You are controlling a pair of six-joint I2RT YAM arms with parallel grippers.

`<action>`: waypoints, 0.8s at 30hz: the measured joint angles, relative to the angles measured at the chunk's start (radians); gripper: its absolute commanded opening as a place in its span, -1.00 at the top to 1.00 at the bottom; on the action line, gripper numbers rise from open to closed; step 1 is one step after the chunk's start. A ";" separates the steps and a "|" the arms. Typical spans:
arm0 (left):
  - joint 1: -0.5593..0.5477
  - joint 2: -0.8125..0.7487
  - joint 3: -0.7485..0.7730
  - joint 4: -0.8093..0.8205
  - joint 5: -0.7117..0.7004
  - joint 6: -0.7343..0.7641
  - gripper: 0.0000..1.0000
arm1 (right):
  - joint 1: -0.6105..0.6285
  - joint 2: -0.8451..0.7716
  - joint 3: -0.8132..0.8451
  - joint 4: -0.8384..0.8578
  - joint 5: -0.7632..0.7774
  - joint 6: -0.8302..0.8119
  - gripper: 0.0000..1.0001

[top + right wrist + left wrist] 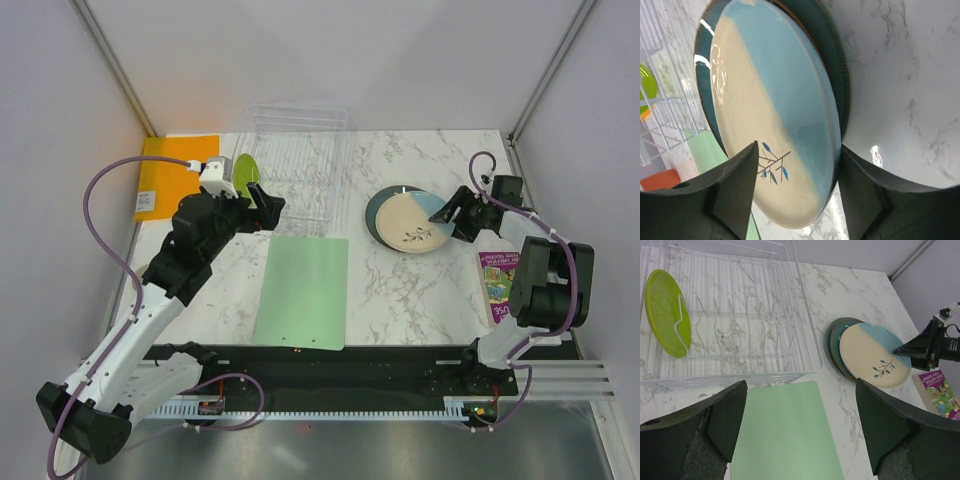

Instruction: Unload the plates from the dish rack

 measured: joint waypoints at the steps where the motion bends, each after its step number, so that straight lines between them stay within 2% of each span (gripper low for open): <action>1: 0.000 0.004 0.000 0.000 0.000 0.000 -0.89 | 0.000 0.002 -0.002 -0.012 0.002 -0.008 -0.50; 4: 0.000 0.013 0.000 0.000 0.001 0.000 -0.89 | 0.002 0.002 -0.002 -0.034 0.011 -0.030 -0.60; 5: 0.000 0.015 0.000 0.000 0.001 0.000 -0.89 | 0.003 0.002 -0.002 -0.035 0.014 -0.037 -0.90; 6: 0.000 0.018 0.000 0.000 0.002 0.000 -0.89 | 0.005 0.002 -0.002 -0.041 0.024 -0.045 -0.96; 14: 0.000 0.021 0.000 -0.001 0.007 0.000 -0.89 | 0.064 0.002 0.027 -0.141 0.173 -0.103 -0.96; 24: 0.000 0.023 -0.002 -0.002 0.007 0.000 -0.89 | 0.271 -0.028 0.141 -0.269 0.422 -0.133 -0.96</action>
